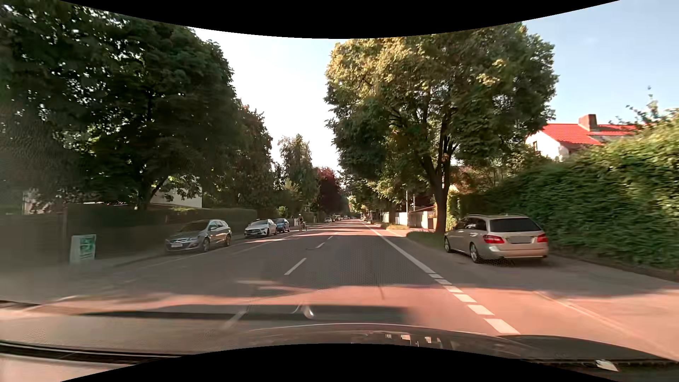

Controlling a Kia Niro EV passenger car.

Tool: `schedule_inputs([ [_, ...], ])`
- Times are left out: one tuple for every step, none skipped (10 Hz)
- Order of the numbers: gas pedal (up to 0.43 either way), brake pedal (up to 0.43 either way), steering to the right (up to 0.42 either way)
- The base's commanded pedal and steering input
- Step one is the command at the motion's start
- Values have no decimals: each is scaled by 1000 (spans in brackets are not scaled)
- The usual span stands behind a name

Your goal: Follow the waypoints while adhering to traffic rules and regulations

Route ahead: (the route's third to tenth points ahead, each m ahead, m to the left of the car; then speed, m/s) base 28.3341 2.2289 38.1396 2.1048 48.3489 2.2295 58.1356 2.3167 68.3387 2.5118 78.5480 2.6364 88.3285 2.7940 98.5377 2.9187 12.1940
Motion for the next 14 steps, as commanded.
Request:
schedule_inputs([
  [248, 6, -7],
  [240, 6, -9],
  [228, 6, -9],
  [220, 6, -9],
  [189, 6, -9],
  [177, 6, -7],
  [177, 6, -6],
  [177, 6, -4],
  [169, 6, -4],
  [169, 6, -4],
  [169, 6, -4],
  [169, 6, -2],
  [169, 6, -1],
  [169, 6, 0],
])
